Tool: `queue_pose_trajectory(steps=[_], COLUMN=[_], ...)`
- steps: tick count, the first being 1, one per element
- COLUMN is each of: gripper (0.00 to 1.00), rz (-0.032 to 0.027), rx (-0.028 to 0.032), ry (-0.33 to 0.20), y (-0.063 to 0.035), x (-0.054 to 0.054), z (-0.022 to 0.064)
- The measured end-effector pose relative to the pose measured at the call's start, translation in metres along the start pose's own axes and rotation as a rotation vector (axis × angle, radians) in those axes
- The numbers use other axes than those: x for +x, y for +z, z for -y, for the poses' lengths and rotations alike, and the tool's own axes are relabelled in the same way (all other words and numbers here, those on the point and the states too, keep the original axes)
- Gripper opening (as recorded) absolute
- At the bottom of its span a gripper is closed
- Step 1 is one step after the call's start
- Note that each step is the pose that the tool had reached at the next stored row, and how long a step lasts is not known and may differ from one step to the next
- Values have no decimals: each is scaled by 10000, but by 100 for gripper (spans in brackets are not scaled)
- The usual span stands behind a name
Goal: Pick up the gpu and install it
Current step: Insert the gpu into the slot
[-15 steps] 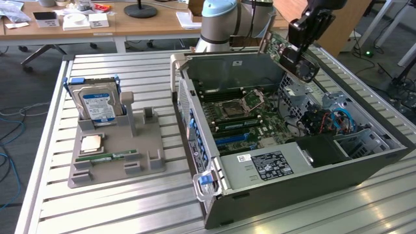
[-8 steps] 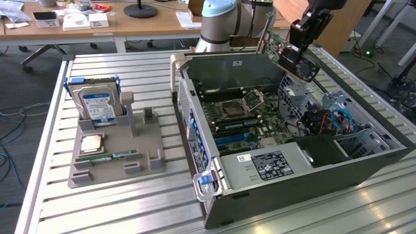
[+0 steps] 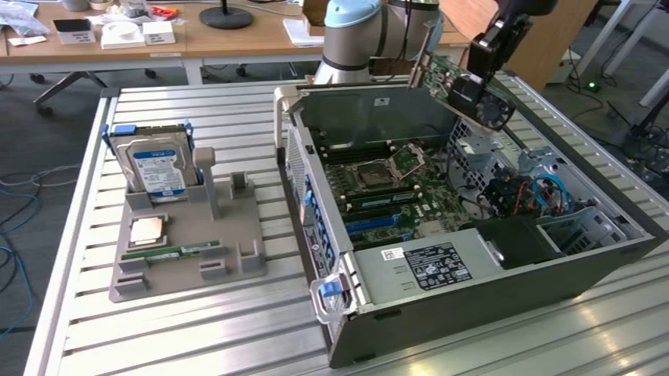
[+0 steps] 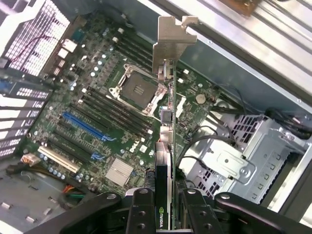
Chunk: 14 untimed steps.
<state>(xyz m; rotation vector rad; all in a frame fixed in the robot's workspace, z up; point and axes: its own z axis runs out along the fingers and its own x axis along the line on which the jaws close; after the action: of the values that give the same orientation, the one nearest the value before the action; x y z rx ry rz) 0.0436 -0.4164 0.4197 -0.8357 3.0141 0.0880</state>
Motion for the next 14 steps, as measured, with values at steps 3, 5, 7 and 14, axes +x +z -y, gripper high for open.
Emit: queue_pose_trajectory(steps=[3,5,7,14], gripper=[26,26,26,26], rz=[-27,-45,-62,-122], rx=[-14,-24,-33,-66], ry=[-532,-876,-1214,-2408], y=[0,0,0,1], x=[0,0,0,0], z=[0,0,0,0])
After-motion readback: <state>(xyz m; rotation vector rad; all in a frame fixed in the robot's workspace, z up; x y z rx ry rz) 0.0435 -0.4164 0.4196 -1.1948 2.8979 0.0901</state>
